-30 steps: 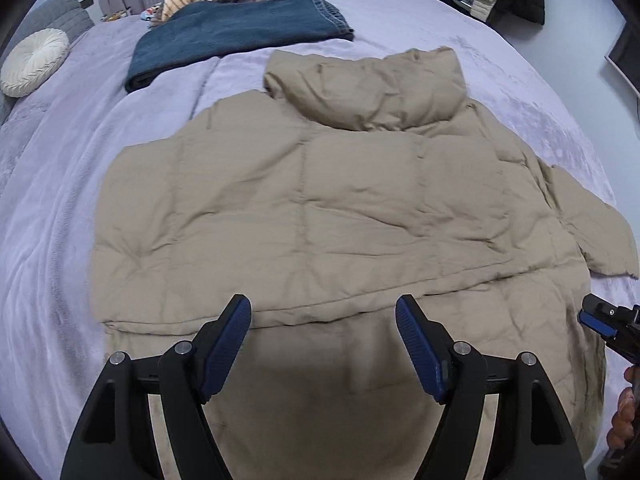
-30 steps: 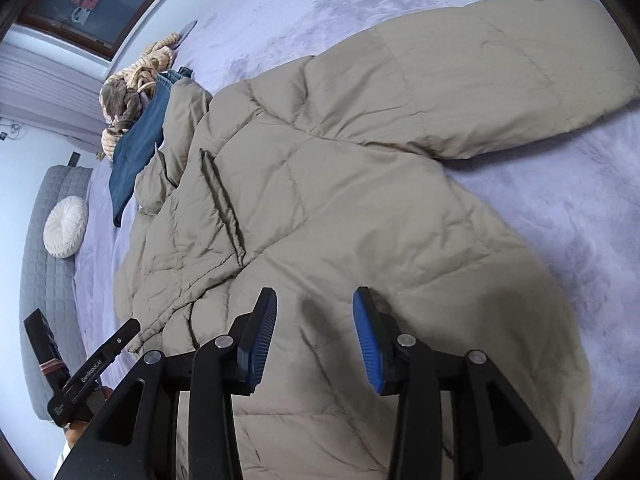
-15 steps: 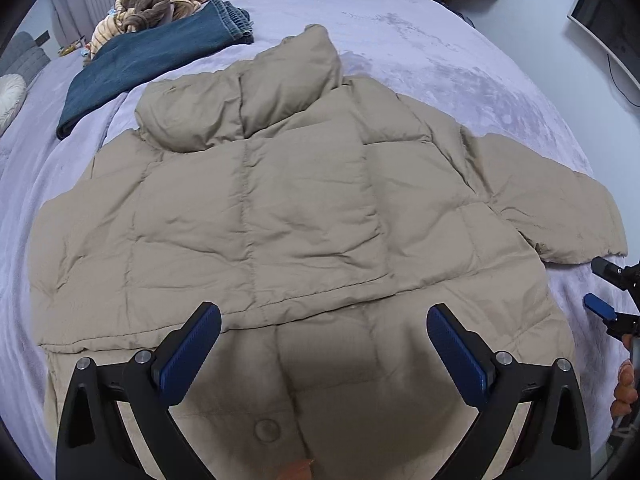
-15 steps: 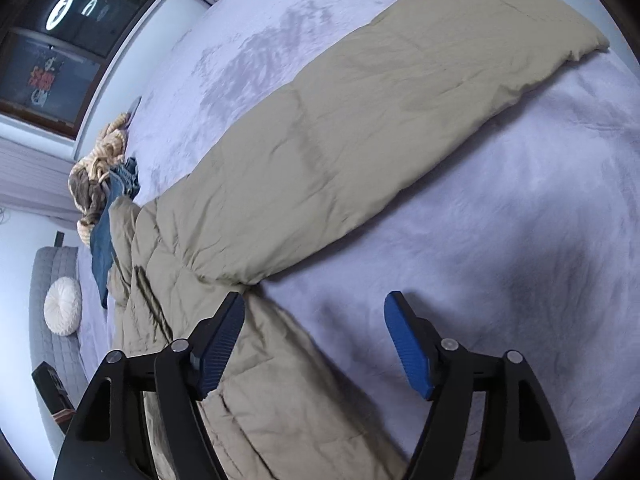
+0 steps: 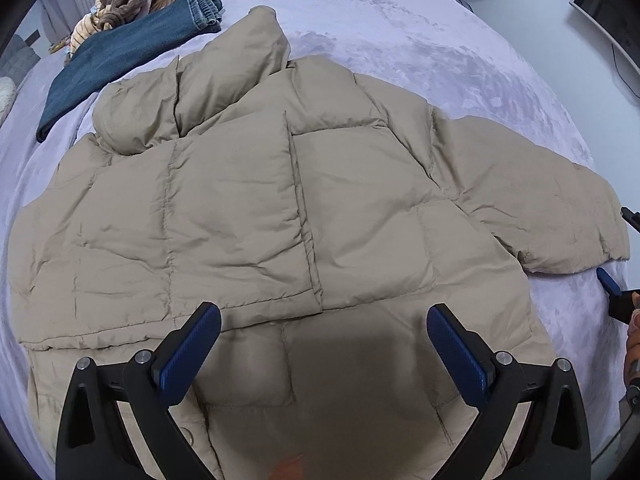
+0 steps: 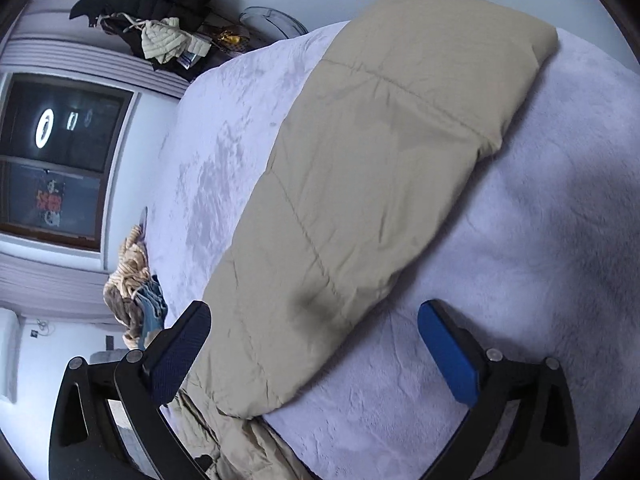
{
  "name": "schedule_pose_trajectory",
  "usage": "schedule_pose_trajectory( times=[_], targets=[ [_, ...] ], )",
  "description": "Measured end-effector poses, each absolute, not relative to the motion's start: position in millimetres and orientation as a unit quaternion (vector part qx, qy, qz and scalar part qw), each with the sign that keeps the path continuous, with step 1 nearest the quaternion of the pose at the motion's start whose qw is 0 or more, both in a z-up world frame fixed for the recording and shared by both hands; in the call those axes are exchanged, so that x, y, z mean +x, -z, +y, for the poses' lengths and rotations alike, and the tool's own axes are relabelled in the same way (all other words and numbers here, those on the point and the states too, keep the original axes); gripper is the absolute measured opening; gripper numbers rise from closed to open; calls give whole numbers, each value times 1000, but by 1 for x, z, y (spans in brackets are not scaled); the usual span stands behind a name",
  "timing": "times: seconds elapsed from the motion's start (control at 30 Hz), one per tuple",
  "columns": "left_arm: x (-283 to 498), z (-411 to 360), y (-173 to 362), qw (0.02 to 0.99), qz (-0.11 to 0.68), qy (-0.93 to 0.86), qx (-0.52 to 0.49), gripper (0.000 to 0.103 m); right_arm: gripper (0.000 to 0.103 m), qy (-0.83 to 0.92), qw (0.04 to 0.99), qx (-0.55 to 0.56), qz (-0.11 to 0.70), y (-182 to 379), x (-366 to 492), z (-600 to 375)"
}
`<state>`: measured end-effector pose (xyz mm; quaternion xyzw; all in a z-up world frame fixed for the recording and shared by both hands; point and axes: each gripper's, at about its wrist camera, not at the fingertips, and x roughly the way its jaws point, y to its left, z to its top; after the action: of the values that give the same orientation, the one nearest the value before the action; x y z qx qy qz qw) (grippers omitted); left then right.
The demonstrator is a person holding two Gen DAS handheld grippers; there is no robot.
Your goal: Fold large clothes
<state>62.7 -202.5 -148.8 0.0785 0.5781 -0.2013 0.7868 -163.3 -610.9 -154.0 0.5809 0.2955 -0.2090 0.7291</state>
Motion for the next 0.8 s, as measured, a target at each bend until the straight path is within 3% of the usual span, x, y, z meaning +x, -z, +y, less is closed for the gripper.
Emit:
schedule_pose_trajectory(
  times=[0.4, 0.43, 0.5, 0.53, 0.57, 0.63, 0.8],
  targets=[
    [70, -191, 148, 788, 579, 202, 56, 103, 99, 174, 680, 683, 202, 170, -136, -656],
    [71, -188, 145, 792, 574, 202, 55, 103, 95, 167, 674, 693, 195, 172, -133, -657],
    [74, -182, 139, 799, 564, 200, 57, 103, 49, 142, 656, 718, 184, 179, -128, -657],
    [76, -178, 137, 803, 559, 199, 58, 103, 37, 130, 648, 729, 178, 182, -124, -657],
    [78, -173, 134, 806, 554, 198, 59, 103, 17, 126, 647, 732, 175, 182, -121, -655],
    [84, -161, 129, 812, 547, 196, 53, 103, 11, 124, 665, 714, 179, 173, -111, -648],
    [101, -119, 125, 825, 536, 173, 42, 103, 9, 86, 726, 650, 209, 128, -72, -615]
  ],
)
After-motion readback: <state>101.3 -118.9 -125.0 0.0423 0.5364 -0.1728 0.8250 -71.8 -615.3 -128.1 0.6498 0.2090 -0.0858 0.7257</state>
